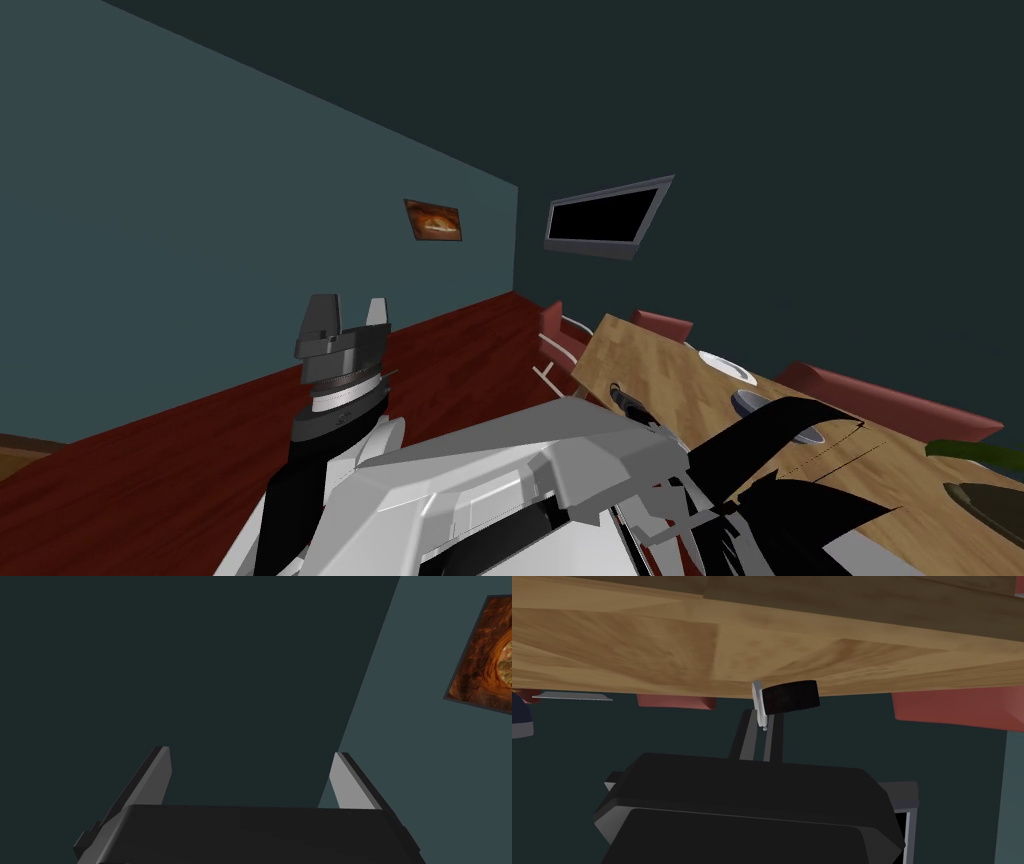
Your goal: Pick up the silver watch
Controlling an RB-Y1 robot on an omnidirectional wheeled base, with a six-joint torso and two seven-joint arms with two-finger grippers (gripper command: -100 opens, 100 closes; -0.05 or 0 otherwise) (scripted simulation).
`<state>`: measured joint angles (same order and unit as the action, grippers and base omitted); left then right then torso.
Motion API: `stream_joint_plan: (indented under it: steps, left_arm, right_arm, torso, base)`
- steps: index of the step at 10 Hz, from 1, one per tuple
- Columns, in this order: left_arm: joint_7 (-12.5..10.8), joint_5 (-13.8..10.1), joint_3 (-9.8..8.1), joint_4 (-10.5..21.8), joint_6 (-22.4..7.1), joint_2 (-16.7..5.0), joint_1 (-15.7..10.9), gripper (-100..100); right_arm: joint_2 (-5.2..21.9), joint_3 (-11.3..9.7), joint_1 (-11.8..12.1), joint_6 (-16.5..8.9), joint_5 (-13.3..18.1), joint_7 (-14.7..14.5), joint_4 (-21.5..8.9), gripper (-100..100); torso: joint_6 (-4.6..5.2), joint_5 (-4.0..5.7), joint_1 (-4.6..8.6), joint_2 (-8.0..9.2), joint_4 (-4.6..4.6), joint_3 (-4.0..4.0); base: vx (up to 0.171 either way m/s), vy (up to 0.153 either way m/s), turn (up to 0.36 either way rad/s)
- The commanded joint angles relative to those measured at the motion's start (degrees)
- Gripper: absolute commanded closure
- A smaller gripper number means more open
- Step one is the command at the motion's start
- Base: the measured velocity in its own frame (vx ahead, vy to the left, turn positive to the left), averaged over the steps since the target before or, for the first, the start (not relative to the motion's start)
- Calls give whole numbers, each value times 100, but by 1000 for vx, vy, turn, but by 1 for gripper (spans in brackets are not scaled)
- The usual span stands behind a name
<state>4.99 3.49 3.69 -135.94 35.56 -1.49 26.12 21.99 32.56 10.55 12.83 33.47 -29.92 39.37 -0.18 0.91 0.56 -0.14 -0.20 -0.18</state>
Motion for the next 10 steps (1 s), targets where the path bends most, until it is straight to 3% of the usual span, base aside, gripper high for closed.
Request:
stream_joint_plan:
  steps: [1, 2, 4, 5, 7, 8, 10]
  left_arm:
    - [0, 0, 0, 0, 0, 0, 0, 0]
    - [0, 0, 0, 0, 0, 0, 0, 0]
    - [0, 0, 0, 0, 0, 0, 0, 0]
    - [0, 0, 0, 0, 0, 0, 0, 0]
    - [0, 0, 0, 0, 0, 0, 0, 0]
    - [0, 0, 0, 0, 0, 0, 0, 0]
    - [0, 0, 0, 0, 0, 0, 0, 0]
  right_arm:
    - [-31, -1, 14, -44, 283, 208, 122, 100]
    - [-184, -6, 95, -221, 458, 417, 353, 100]
    - [-184, -6, 95, -221, 799, 632, 488, 100]
    - [-338, -10, 175, -398, 978, 829, 746, 100]
    - [-338, -10, 175, -398, 1316, 1055, 853, 100]
    - [-491, -14, 255, -575, 1495, 1273, 1126, 100]
    - [-491, -14, 255, -575, 1832, 1478, 1218, 100]
  torso:
    - [0, 0, 0, 0, 0, 0]
    - [-3, 0, -1, -1, 1, 0]
    - [3, 3, 3, 1, -1, 0]
    - [1, 4, 2, 0, -1, -1]
    - [4, 5, 6, 1, -1, 0]
    - [3, 5, 5, 0, -1, -1]
    - [5, 5, 7, 1, -1, 0]
  base:
    - [-6, -4, 5]
    - [-5, -18, -62]
    - [-3, -11, -28]
    - [-7, -20, -61]
    - [-4, -12, -29]
    - [1, -18, -74]
    - [-4, -12, -24]
